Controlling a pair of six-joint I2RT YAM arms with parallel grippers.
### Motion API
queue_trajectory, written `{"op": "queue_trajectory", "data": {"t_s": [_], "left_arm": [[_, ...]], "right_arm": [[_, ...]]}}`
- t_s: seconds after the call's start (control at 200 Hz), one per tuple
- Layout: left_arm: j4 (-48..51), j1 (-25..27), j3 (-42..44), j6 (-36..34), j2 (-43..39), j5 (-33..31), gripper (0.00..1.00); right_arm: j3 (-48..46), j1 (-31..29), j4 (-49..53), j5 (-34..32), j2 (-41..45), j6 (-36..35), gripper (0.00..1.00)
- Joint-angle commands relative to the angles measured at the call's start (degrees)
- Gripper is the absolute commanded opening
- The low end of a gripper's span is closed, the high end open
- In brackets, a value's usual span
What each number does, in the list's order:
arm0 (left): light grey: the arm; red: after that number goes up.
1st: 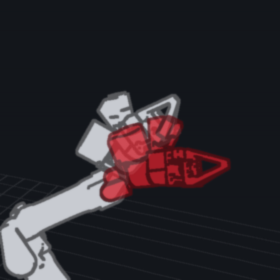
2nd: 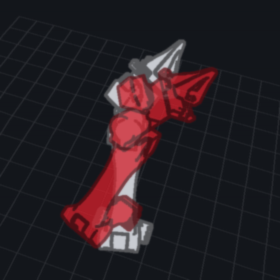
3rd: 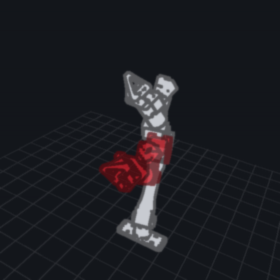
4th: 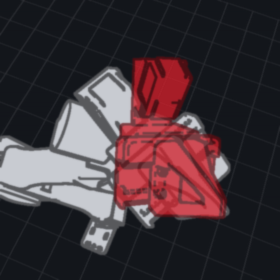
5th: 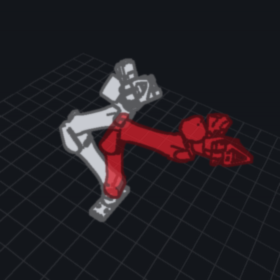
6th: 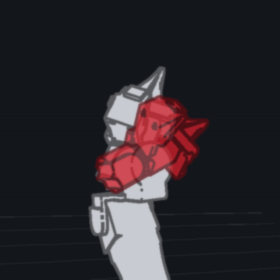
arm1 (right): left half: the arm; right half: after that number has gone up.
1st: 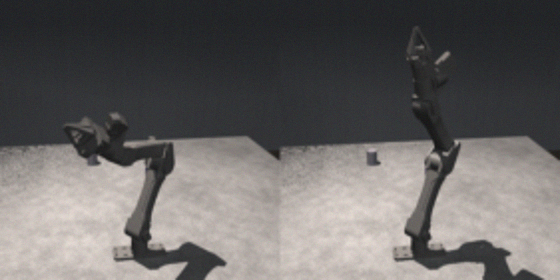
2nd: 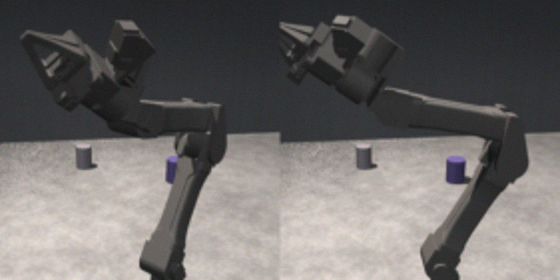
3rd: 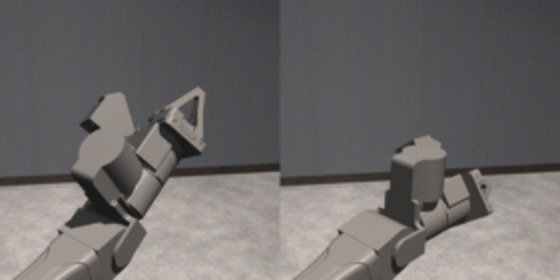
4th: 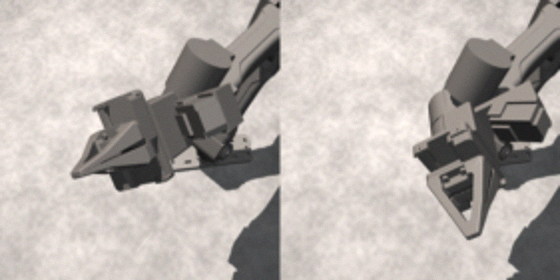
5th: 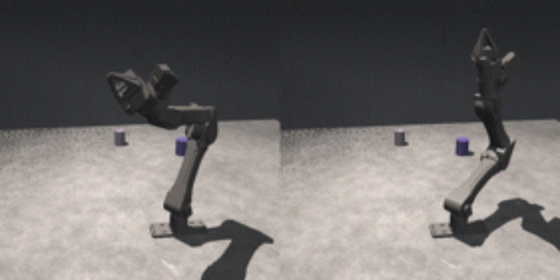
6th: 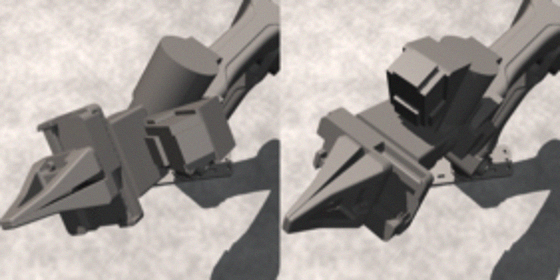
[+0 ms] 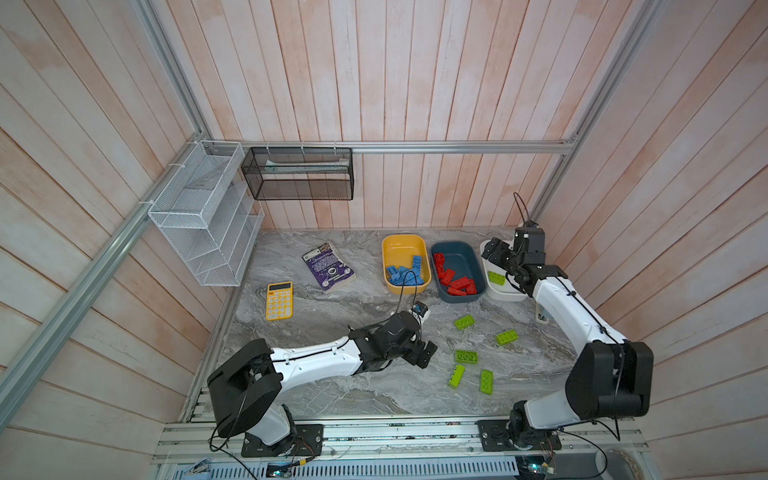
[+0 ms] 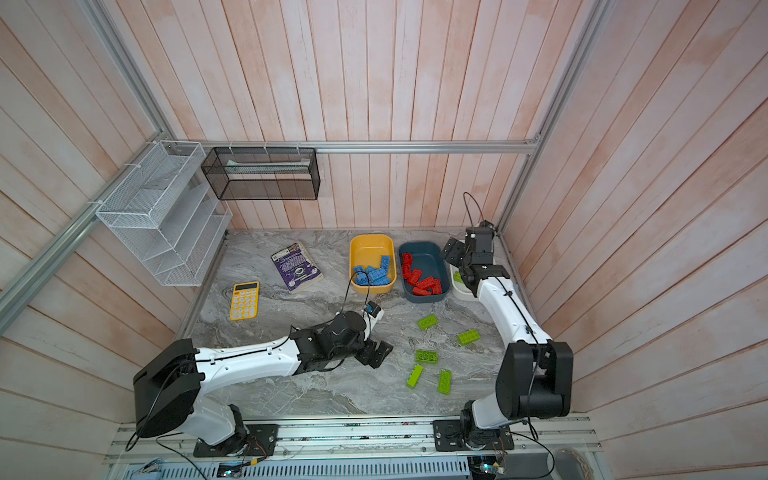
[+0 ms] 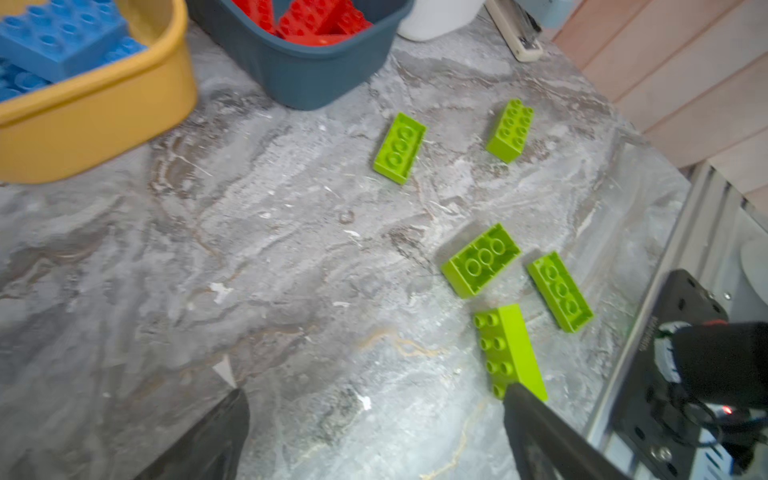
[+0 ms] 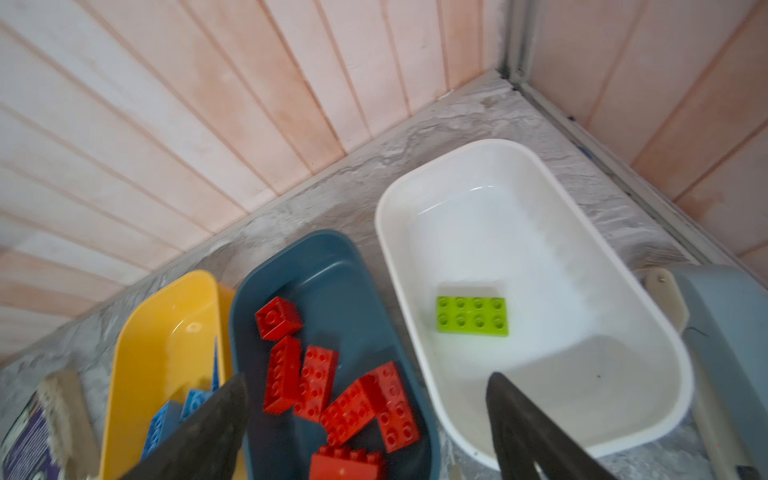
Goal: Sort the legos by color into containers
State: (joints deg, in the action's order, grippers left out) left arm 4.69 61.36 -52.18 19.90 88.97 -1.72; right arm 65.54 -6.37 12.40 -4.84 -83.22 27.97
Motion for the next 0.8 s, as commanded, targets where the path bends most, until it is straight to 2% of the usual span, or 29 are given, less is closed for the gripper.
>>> {"op": "queue_trajectory", "data": {"t_s": [0.0,0.1,0.245,0.355,0.43,0.6,0.795], "left_arm": [[-2.34,2.56,0.75,-1.8,1.88,1.61,0.94],[-3.0,5.96,0.13,-2.89,4.96,0.11,0.91],[-0.26,9.26,-5.61,-3.71,12.16,-1.44,0.86],[1.65,10.59,-9.34,-3.82,16.08,-1.66,0.84],[2.43,10.93,-10.08,-3.66,16.68,-2.2,0.84],[1.69,10.81,-6.56,-3.33,11.55,-5.13,0.9],[0.04,7.72,-0.45,-2.16,0.67,-7.21,0.94]], "right_arm": [[-6.08,-4.26,5.17,-2.04,2.96,-2.4,0.89],[-11.36,-5.67,5.03,0.05,7.62,-1.63,0.89],[-14.44,-5.67,5.75,1.38,13.72,-1.33,0.89],[-14.34,-5.67,7.71,5.32,14.31,-2.83,0.88],[-15.22,-6.27,9.64,5.7,14.58,-4.14,0.86],[-19.33,-10.85,11.3,4.55,18.21,-5.21,0.86],[-23.82,-17.04,10.67,1.88,17.23,-1.47,0.88]]}}
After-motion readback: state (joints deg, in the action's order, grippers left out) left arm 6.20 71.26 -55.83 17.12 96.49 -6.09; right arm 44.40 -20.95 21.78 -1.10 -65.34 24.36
